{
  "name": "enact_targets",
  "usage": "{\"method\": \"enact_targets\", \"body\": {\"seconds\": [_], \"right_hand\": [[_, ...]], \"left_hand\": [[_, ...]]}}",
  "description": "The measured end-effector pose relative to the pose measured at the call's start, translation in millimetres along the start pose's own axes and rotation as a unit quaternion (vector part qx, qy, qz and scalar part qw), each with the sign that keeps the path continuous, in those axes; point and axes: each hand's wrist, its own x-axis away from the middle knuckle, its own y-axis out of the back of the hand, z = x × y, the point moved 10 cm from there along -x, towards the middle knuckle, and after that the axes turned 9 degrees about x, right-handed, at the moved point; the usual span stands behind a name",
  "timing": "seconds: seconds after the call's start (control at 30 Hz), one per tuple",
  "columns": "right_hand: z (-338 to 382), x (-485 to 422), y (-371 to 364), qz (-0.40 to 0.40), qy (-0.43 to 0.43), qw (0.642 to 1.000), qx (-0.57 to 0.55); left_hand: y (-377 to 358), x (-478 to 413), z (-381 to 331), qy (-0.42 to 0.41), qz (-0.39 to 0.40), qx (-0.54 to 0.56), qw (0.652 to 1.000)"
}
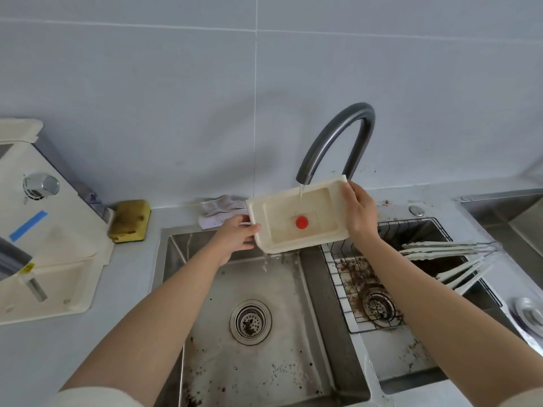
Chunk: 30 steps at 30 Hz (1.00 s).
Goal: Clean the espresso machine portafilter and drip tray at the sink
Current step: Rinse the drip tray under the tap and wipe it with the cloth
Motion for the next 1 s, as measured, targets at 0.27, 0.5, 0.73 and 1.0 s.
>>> {"method": "enact_targets", "body": {"seconds": [0.27,0.5,0.73,1.0], "right_hand": [[-7.8,-2.0,13.3,-0.014,0.001,1.000,0.023],[-12.6,-2.3,16.3,-0.024,-0.019,0.999,0.019],[-35.1,2.6,-9.3,0.040,-0.073,0.996,0.009],[-44.8,14.4,-54.5,0.165,-0.115,0.980,0.009]], "left_hand": [[-18.2,-0.9,-2.1,-0.009,0.018,-0.008,1.000],[-19.6,-0.6,-8.9,-0.013,0.003,-0.020,1.000],[1.7,7.2,-2.4,0.000,-0.015,0.034,0.999],[48.0,24.2,-10.6,-0.023,-0.043,0.037,0.998]]}}
